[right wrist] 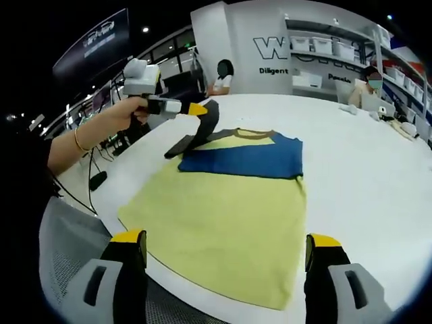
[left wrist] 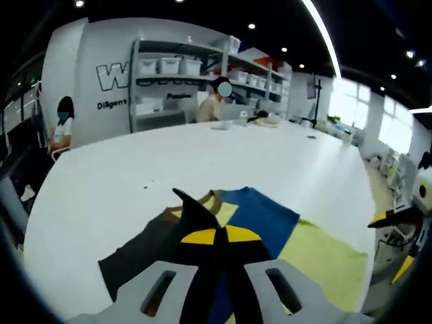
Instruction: Fold the garment on the visible template until the final outline fits inside the template.
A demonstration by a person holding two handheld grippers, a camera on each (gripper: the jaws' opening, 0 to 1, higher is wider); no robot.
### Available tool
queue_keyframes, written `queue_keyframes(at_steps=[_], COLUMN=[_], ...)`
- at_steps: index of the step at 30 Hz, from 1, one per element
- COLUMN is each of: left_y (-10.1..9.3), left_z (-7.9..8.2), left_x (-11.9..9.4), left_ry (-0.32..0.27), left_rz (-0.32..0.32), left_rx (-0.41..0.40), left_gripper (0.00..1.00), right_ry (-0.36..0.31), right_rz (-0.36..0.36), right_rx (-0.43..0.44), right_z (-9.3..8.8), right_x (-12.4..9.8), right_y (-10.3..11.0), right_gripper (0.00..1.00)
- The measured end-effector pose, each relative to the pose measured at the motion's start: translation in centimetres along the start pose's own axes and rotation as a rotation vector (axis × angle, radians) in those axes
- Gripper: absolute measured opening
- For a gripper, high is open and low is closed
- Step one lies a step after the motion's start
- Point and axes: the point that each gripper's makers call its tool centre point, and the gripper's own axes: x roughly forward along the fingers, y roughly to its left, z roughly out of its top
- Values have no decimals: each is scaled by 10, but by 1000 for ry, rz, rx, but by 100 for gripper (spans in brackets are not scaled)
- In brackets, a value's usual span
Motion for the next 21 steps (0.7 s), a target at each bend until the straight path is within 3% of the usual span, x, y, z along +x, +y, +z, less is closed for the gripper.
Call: queue_keyframes(at_steps=[9, 21], left_y=[-31, -62], left_z=[15, 19], left_x=[10, 21], left_ry=[-25, -21], left_rz=[-58, -118], left_rx=[26, 74], left_gripper=[0, 0], right_ry=[4, 17], right_rz=[-8, -18], right_rx=[1, 9], right_z=[-2, -6], right_x=[-2, -5], right_y=[-2, -4], right_gripper=[95, 95])
